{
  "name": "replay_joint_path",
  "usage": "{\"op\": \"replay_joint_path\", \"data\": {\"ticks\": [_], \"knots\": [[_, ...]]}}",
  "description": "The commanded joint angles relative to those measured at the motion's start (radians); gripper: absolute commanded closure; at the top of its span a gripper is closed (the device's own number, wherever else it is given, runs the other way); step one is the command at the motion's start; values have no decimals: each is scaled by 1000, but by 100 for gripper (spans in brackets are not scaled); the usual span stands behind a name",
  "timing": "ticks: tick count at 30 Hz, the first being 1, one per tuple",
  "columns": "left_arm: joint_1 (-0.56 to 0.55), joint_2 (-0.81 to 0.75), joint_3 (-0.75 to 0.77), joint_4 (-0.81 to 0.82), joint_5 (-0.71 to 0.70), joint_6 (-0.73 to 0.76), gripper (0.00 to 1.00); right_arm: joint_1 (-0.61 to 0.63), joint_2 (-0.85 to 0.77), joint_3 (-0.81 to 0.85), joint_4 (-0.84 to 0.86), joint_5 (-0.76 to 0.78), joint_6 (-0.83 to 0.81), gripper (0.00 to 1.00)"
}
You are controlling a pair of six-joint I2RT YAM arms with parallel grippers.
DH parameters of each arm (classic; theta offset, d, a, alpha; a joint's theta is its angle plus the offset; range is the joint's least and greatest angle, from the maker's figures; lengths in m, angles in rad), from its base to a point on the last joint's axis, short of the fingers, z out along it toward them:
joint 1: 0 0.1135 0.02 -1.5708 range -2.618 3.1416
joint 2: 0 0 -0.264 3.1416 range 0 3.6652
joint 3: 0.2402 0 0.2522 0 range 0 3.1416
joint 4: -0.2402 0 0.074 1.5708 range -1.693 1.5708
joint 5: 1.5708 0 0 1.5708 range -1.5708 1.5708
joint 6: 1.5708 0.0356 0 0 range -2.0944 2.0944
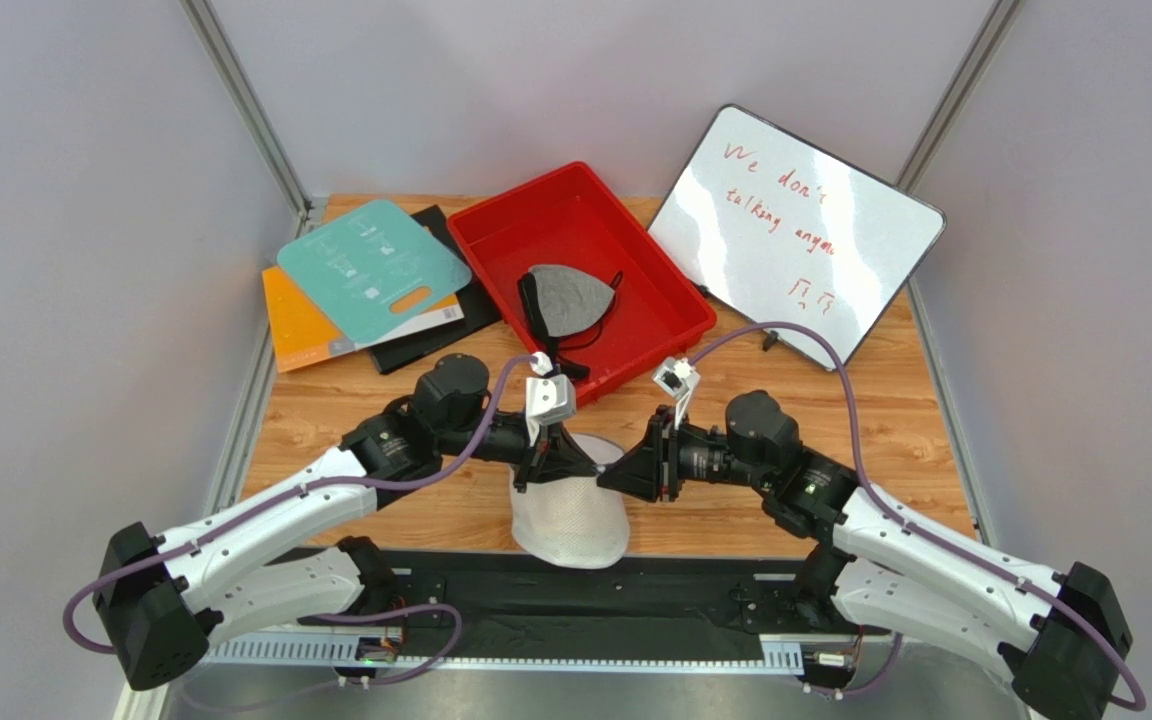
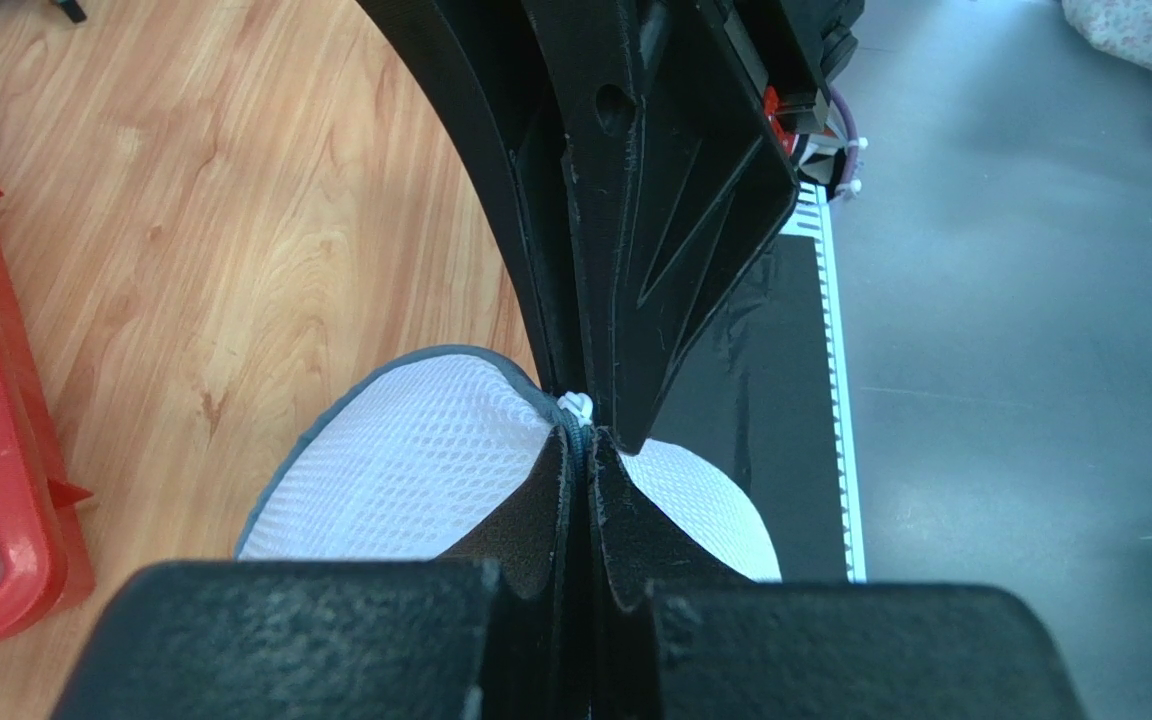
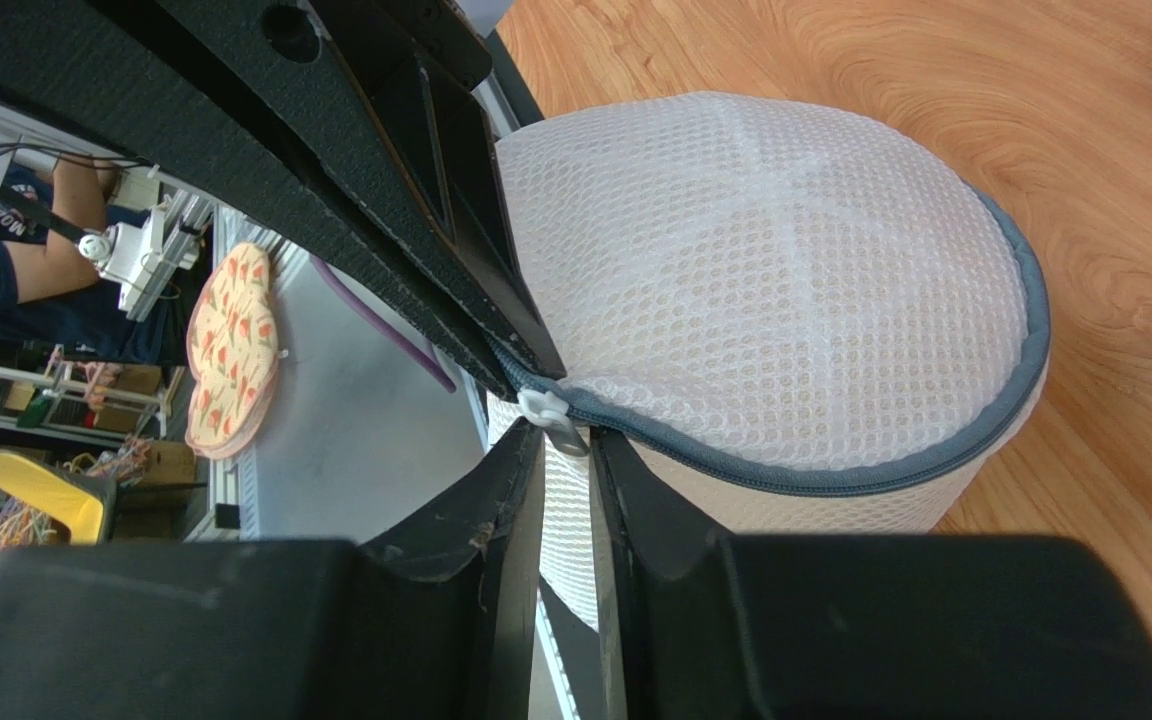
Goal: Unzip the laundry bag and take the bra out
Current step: Unzip the laundry bag at the center of the board.
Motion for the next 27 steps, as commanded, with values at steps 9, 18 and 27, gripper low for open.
{"op": "replay_joint_path", "data": {"ticks": [9, 18, 27], "knots": [[-1, -9, -8, 64, 27, 18, 100, -6, -56, 11, -9, 101, -33, 96], [-2, -20, -14, 52, -2, 18, 100, -6, -94, 31, -119, 139, -75, 100], [-2, -43, -26, 45, -50, 40, 100, -6, -122, 19, -169, 167, -89, 100]]}}
